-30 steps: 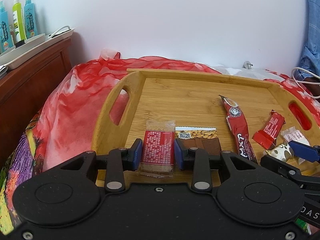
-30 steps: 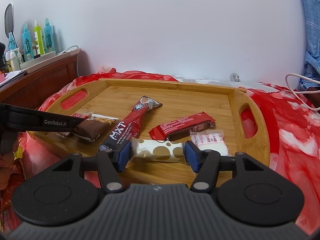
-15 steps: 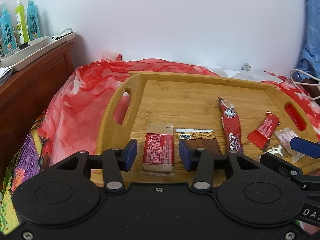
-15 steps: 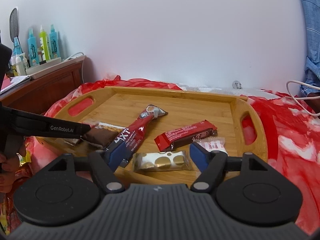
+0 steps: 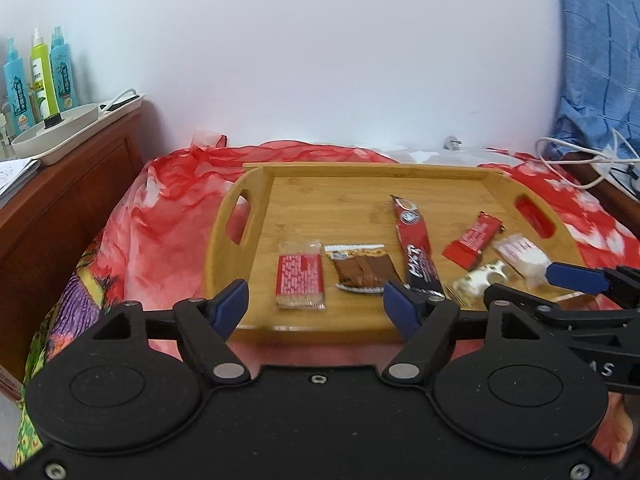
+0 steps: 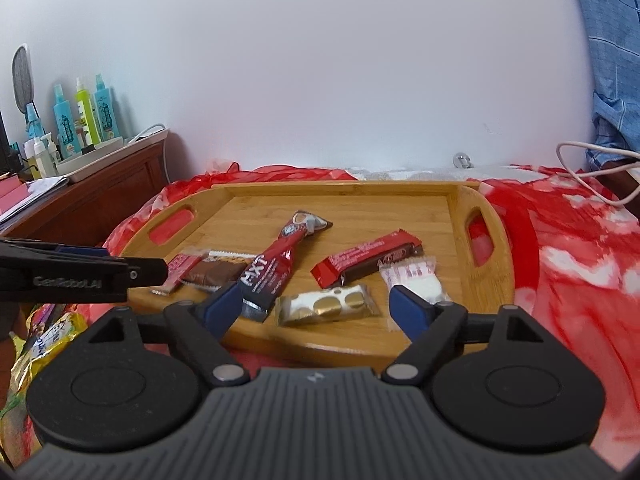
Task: Organize snacks
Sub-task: 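Open the left tool releasing the wafer packet while the right tool releases the gold-dotted wrapper on the tray, then withdraw both tools from the tray toward the remaining snacks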
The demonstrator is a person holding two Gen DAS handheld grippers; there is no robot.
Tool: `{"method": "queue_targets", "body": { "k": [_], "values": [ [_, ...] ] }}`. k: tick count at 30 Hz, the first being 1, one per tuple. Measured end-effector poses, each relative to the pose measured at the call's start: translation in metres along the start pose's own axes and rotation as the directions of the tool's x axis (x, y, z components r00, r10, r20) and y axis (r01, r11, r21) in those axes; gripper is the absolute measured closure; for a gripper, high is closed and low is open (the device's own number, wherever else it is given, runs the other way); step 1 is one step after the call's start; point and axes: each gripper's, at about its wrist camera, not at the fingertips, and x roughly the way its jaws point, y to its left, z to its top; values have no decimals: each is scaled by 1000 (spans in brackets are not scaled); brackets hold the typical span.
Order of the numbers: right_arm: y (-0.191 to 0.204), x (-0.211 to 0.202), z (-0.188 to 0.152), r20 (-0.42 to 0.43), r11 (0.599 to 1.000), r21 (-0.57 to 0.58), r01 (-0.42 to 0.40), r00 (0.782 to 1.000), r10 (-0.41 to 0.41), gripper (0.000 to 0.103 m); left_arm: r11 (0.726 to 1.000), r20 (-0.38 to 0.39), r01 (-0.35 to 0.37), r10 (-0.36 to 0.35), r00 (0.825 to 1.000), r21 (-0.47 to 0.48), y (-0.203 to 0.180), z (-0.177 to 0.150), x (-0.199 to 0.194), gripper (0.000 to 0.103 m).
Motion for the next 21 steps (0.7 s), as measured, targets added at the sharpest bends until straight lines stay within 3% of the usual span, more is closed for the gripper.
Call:
{"method": "queue_targets", "body": {
  "k": [21],
  "values": [
    [19,-31,-26,-17,999,-34,-3,1000,3,10,1000,1,-8,8,1000,6,18,-45,-48,22]
  ]
}}
